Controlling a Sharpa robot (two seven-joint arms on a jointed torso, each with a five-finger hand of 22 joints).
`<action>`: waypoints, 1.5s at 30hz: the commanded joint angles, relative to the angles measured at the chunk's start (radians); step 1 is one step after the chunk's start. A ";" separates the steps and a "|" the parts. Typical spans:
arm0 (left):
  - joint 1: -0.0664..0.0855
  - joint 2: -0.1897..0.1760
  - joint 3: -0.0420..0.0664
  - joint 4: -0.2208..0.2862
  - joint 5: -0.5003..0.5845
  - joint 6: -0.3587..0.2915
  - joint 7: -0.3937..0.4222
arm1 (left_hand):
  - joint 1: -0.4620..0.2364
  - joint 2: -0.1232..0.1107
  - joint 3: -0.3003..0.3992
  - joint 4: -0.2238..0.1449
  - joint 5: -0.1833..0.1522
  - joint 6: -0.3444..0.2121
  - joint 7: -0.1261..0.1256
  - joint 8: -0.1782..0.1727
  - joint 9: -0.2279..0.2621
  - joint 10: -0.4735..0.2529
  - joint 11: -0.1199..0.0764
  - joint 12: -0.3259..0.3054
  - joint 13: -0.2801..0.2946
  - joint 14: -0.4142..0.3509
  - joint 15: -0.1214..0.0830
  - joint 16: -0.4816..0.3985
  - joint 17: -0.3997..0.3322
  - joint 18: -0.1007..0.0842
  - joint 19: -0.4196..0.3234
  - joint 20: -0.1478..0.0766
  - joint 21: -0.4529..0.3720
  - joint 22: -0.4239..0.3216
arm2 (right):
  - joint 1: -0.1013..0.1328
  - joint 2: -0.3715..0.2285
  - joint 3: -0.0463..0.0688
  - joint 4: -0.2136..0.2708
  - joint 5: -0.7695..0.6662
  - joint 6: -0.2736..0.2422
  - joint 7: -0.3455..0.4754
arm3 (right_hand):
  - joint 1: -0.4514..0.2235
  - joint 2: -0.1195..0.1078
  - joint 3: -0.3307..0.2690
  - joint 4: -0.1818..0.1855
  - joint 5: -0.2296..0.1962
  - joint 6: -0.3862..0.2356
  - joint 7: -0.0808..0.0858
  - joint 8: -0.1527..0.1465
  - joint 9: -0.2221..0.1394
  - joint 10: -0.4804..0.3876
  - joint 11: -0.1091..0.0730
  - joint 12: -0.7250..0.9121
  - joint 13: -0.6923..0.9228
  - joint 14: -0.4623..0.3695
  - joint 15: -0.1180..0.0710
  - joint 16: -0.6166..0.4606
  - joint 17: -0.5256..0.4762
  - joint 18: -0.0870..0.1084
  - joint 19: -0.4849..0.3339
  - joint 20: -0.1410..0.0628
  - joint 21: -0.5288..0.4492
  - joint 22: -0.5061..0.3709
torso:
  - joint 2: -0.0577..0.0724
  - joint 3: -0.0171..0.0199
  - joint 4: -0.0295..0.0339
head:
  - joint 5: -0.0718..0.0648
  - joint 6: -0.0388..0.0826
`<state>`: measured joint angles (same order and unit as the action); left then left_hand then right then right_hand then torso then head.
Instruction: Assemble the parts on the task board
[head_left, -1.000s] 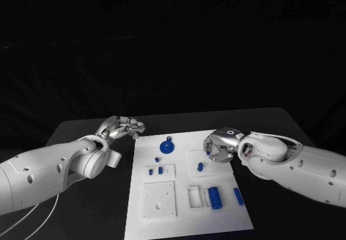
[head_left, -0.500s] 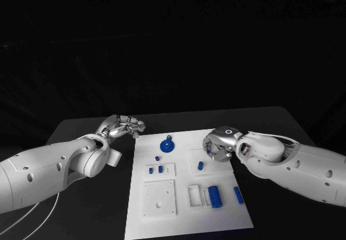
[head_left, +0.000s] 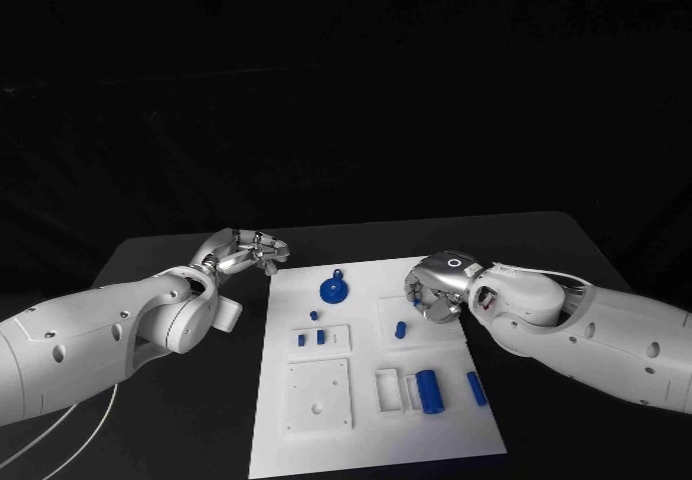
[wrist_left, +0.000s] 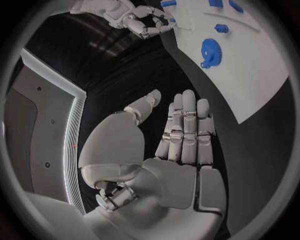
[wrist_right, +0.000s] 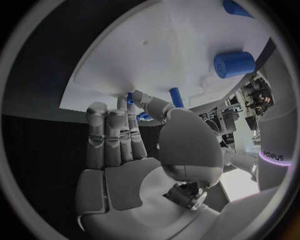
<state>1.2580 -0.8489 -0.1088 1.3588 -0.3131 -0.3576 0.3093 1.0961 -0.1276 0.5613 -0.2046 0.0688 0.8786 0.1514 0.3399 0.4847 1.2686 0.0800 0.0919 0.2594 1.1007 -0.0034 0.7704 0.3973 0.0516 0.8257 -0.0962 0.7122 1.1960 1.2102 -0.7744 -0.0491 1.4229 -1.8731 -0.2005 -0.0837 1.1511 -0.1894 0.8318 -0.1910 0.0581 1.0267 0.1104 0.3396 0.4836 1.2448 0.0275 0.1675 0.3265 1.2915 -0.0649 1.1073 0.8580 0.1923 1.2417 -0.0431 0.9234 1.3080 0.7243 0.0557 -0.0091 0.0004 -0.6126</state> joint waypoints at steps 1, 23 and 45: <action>0.002 0.000 0.001 0.003 0.008 0.013 0.002 | -0.007 0.004 0.000 -0.005 0.005 -0.008 0.003 0.004 -0.001 0.003 0.005 -0.005 -0.001 0.007 0.001 -0.007 0.002 -0.006 -0.001 -0.003 -0.004 0.001 | -0.008 0.001 -0.006 0.000 -0.048 0.020 -0.029 | 0.012 -0.002 0.012 0.000 -0.005 0.011 0.001 0.006 0.003 0.043 0.013 0.005 0.002 0.002 -0.007 0.003 -0.002 0.070 0.003 -0.007 0.004 0.018 | 0.000 -0.0001 0.0002 | -0.001 -0.002; 0.001 0.004 0.001 -0.004 0.008 0.013 0.002 | -0.007 0.007 0.001 -0.006 0.006 -0.009 0.003 0.005 -0.002 0.003 0.005 -0.007 -0.002 0.012 0.000 -0.011 0.009 -0.006 0.003 -0.004 -0.005 0.002 | -0.010 0.002 -0.003 0.021 -0.060 -0.043 -0.039 | 0.019 -0.018 0.034 0.004 -0.008 0.028 -0.007 0.013 0.006 0.064 0.004 0.007 0.013 0.010 -0.015 0.002 -0.005 0.070 0.012 -0.014 0.009 0.017 | -0.001 0.0007 0.0003 | -0.001 0.000; 0.001 0.009 0.001 -0.026 0.015 0.011 0.003 | -0.008 0.008 0.001 -0.007 0.007 -0.010 0.003 0.005 -0.003 0.003 0.005 -0.008 -0.002 0.014 0.000 -0.014 0.013 -0.006 0.004 -0.004 -0.006 0.003 | -0.004 -0.039 0.047 0.099 0.016 -0.043 -0.027 | 0.019 -0.022 0.039 0.008 -0.008 0.030 -0.007 0.014 0.007 0.066 0.003 0.006 0.015 0.011 -0.016 0.002 -0.006 0.070 0.013 -0.015 0.009 0.017 | -0.002 -0.0001 -0.0010 | 0.007 0.001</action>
<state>1.2580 -0.8419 -0.1088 1.3318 -0.3080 -0.3550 0.3058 1.0927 -0.1242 0.5613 -0.2046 0.0688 0.8751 0.1549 0.3398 0.4830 1.2685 0.0799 0.0881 0.2587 1.1077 -0.0033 0.7628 0.4094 0.0377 0.8257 -0.0962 0.7123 1.1976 1.2056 -0.8128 -0.0030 1.5164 -1.8840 -0.2382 -0.1194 1.1664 -0.2030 0.8646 -0.1856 0.0532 1.0484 0.1041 0.3506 0.4902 1.2605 0.0197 0.1681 0.3418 1.3025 -0.0714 1.1067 0.8531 0.1923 1.2553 -0.0505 0.9274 1.3075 0.7229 0.0561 -0.0101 0.0052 -0.6106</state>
